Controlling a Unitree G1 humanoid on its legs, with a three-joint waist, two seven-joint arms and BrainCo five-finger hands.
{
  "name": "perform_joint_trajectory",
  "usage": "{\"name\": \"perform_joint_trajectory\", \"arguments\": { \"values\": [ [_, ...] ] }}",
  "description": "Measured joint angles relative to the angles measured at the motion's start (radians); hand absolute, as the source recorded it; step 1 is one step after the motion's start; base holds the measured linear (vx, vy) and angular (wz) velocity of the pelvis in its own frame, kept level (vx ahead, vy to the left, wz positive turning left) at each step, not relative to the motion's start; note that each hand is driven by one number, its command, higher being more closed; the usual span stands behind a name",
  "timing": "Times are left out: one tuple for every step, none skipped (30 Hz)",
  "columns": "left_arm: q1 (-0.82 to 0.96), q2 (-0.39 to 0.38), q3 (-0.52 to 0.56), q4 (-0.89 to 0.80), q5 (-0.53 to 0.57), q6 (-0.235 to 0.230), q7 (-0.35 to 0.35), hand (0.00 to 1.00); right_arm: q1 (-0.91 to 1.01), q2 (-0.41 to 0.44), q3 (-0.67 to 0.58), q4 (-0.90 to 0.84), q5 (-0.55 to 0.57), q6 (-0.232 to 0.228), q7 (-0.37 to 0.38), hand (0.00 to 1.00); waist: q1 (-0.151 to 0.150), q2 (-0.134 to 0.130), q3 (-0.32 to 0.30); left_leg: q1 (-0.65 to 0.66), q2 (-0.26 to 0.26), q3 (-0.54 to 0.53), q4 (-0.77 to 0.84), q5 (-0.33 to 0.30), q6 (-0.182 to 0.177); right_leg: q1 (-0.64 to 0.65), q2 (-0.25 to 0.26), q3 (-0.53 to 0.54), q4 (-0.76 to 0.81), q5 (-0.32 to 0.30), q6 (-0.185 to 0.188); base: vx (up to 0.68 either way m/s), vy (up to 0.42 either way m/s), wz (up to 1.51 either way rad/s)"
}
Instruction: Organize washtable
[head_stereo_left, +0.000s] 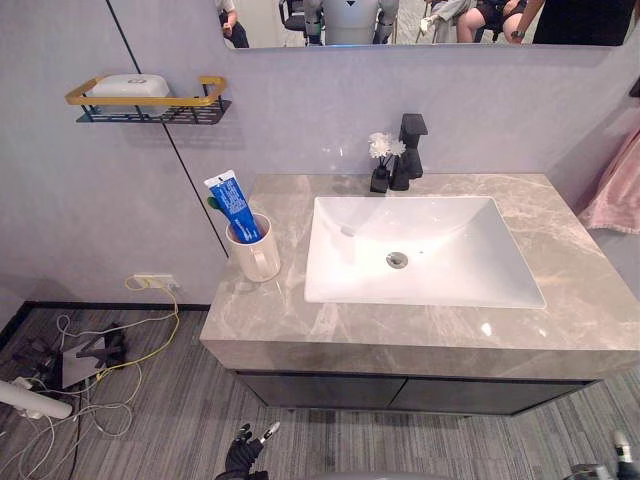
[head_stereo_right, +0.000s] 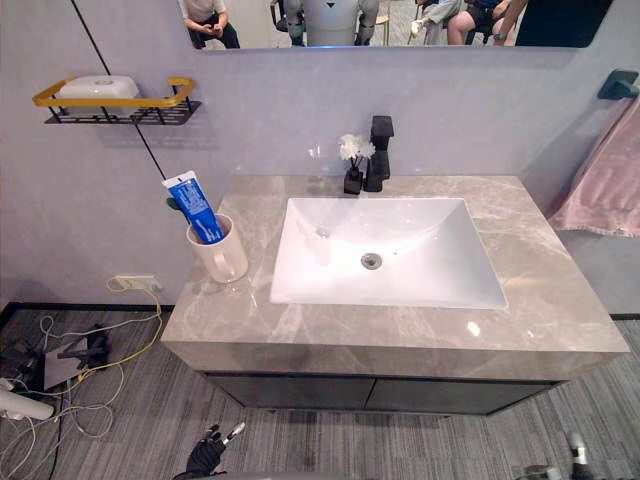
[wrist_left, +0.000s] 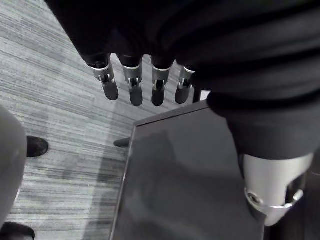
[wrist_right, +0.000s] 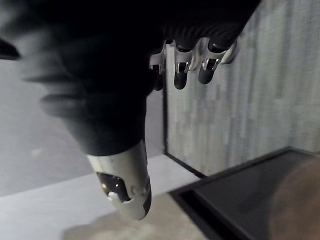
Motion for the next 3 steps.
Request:
{"name": "perform_joint_trajectory", "arguments": {
  "values": [
    [0.000,0.000,0.000,0.000,0.000,0.000,0.000,0.00,-0.001,0.001,0.013,0.016,0.000,0.007,0.011,0.00,0.002,0.000,0.000,0.001,0.000,-0.001,0.000,0.000,0.000,0.002,0.000,-0.002,0.000,0.000,0.000,-0.01,0.009,0.05],
    [0.000,0.000,0.000,0.002,0.000,0.000,0.000,0.00,-0.003,0.002,0.036,0.050,-0.001,0.012,0.031,0.00,0.006,0.000,0.000,0.006,0.000,-0.001,-0.001,-0.001,-0.001,0.008,0.000,-0.004,-0.001,0.000,0.000,-0.01,0.009,0.03],
    [-0.001,0.000,0.000,0.005,-0.001,0.000,0.000,0.00,-0.004,0.004,0.053,0.081,-0.002,0.019,0.051,0.00,0.011,0.000,0.000,0.010,0.000,-0.001,-0.001,-0.002,-0.003,0.012,0.000,-0.003,-0.001,0.000,0.000,0.00,0.000,0.00]
  ]
}}
